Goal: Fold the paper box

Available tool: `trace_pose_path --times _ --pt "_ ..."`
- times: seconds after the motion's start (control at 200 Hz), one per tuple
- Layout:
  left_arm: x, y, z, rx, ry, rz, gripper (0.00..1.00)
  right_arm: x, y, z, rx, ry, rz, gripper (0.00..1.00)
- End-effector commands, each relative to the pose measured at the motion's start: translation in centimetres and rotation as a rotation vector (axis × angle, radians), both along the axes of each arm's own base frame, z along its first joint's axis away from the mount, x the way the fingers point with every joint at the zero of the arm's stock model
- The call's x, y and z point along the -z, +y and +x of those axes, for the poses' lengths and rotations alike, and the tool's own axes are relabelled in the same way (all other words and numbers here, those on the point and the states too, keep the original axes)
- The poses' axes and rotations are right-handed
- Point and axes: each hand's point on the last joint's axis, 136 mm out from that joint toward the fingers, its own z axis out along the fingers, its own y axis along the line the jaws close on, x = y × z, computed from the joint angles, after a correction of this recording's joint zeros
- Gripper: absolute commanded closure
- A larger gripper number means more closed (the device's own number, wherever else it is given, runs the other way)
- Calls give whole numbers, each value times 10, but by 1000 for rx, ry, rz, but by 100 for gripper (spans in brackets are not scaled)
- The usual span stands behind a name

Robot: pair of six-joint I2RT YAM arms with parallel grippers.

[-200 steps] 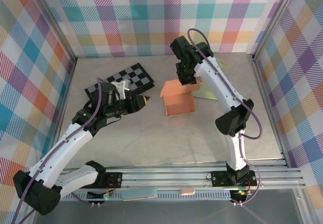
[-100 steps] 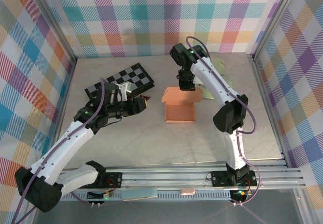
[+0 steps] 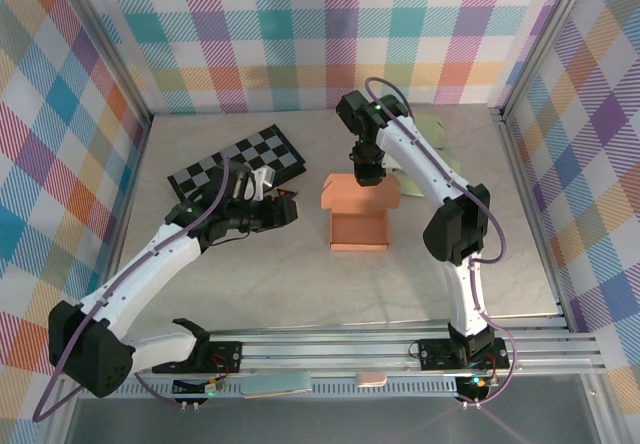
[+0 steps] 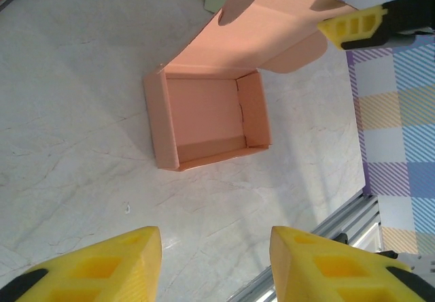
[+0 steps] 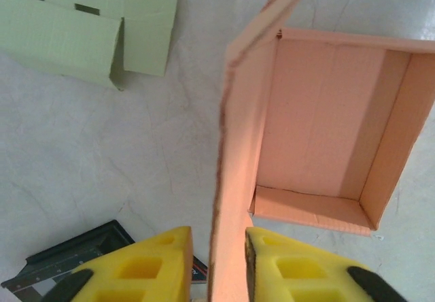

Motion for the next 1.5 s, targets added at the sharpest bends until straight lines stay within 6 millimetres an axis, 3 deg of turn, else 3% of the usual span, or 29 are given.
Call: trace_pose_path --times 0.0,0.22,0.34,0.405,0.57,0.68,0.765,0.905,1.195,1.495 --pt "-9 -6 4 44 -29 3 54 -35 -17 -2 -60 -95 -38 68" --pt "-2 -18 23 94 -26 54 53 -87 -41 14 -290 -296 -172 57" --pt "6 -27 33 148 -24 109 52 -113 -42 31 -605 -471 -209 52" --pt "13 -32 38 179 -21 149 52 -116 -41 29 -828 -548 -223 47" --pt "33 -43 51 226 -9 241 51 -87 -58 -15 -1275 -649 -202 40" --pt "48 -48 60 234 -3 298 51 -53 -78 -42 -1409 -598 -183 38" --pt "55 -53 66 234 -3 322 51 -30 -79 -51 -1482 -570 -157 38" --pt "62 -61 76 237 -5 338 51 -2 -83 -46 -1544 -502 -177 41" --pt "72 -79 94 245 -9 358 51 29 -89 -26 -1641 -407 -235 45" --pt "74 -84 98 253 -9 372 56 37 -75 -11 -1697 -429 -199 52"
